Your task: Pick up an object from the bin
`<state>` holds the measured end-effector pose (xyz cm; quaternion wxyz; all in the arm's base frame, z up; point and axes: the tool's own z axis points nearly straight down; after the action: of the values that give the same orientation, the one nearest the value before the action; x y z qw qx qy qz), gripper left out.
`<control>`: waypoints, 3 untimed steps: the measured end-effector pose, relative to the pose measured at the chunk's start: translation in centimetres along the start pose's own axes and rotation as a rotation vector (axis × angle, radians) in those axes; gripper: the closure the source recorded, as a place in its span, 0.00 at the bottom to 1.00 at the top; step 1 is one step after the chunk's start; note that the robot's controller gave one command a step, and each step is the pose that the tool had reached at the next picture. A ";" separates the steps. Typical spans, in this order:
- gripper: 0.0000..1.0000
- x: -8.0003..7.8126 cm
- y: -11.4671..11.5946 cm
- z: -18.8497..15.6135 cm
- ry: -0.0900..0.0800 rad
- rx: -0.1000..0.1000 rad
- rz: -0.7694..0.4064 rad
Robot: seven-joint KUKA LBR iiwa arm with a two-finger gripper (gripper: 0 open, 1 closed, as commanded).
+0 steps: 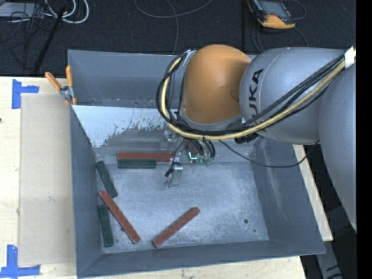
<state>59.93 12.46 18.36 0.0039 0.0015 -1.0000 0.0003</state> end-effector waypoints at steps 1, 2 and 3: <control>0.00 6.7 -2.0 5.9 0.005 0.002 -0.047; 0.00 11.4 -0.2 0.1 -0.007 0.000 -0.275; 0.00 9.0 -2.7 11.9 0.000 0.001 -0.401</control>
Offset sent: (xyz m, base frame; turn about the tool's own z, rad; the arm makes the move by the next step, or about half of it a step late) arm -0.0629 -0.0192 -0.0539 -0.0473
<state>50.81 9.77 6.56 0.0040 0.2006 -0.9797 -0.0002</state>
